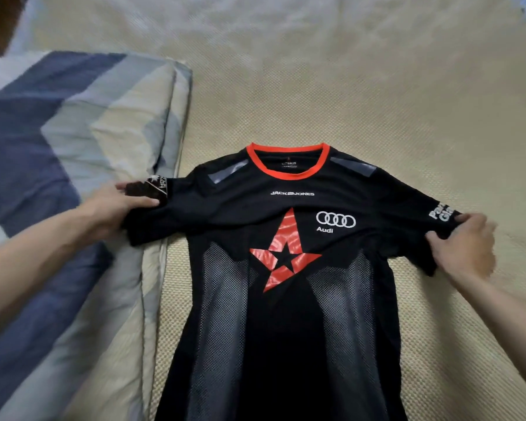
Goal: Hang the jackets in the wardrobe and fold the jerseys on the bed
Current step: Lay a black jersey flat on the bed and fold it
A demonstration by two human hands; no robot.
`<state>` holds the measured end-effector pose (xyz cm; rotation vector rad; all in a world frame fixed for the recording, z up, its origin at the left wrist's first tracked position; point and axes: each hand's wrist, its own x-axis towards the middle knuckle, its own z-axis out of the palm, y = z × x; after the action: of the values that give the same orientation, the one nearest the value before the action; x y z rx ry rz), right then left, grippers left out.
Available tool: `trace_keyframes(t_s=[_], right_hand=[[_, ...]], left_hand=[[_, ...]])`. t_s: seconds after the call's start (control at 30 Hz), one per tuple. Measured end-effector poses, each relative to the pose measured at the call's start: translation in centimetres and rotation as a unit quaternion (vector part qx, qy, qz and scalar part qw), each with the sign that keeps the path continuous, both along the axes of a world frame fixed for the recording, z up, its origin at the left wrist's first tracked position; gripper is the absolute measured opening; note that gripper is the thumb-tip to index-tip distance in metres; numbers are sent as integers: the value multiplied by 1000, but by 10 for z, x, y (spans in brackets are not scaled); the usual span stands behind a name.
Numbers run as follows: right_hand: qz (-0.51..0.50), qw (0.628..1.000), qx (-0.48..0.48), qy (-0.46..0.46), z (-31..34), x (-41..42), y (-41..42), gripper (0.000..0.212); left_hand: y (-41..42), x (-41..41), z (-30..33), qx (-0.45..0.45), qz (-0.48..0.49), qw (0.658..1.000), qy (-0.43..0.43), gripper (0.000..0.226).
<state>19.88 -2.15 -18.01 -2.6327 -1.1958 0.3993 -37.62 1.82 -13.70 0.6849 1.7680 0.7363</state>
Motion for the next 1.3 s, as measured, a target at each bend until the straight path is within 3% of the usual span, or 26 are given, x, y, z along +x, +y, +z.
trace_keyframes(t_s=[0.13,0.27,0.33,0.4,0.47,0.5,0.57,0.67,0.73,0.77,0.83,0.9,1.0,1.07,1.13,1.2,1.3], right_hand=[[200,972,-11,123,9,-67,-9,26],[319,902,-84,279,11,-160,-30,24],[330,852,-81,398,17,-214,-42,36],[331,806,-46,488,22,-266,-47,72],[298,792,-12,532,29,-311,-46,107],[254,804,11,538,30,-328,-44,112],[130,830,81,536,31,-342,-35,97],[-65,794,142,588,28,-322,-17,38],[-116,777,110,609,22,-297,-9,11],[-114,784,94,603,15,-284,-7,9],[-94,819,63,563,3,-262,-5,9],[-98,848,23,520,-4,-244,-5,18],[-117,845,29,521,-21,-225,0,22],[-115,844,43,522,-27,-224,6,36],[-119,853,59,504,-27,-226,13,55],[-105,864,102,481,-28,-225,18,48],[-113,863,117,478,-27,-218,21,44]], left_hand=[[3,8,20,31,37,998,35,52],[2,27,33,77,-21,994,71,43],[2,46,40,96,-69,991,62,38],[0,74,49,91,-113,989,8,31],[-3,106,54,70,-171,981,-60,26],[-2,122,56,62,-198,975,-83,22],[5,141,59,53,-259,958,-108,18],[27,148,61,11,-344,934,-91,28],[43,146,46,38,-366,930,-22,31],[50,144,33,71,-381,921,46,39],[67,143,5,113,-447,869,182,63],[83,149,-18,99,-545,785,278,78],[105,169,-32,74,-642,636,422,70],[115,181,-30,104,-656,571,482,50],[124,184,-27,141,-652,553,499,29],[134,181,-26,146,-651,553,499,20],[145,170,-21,72,-674,556,481,41]])
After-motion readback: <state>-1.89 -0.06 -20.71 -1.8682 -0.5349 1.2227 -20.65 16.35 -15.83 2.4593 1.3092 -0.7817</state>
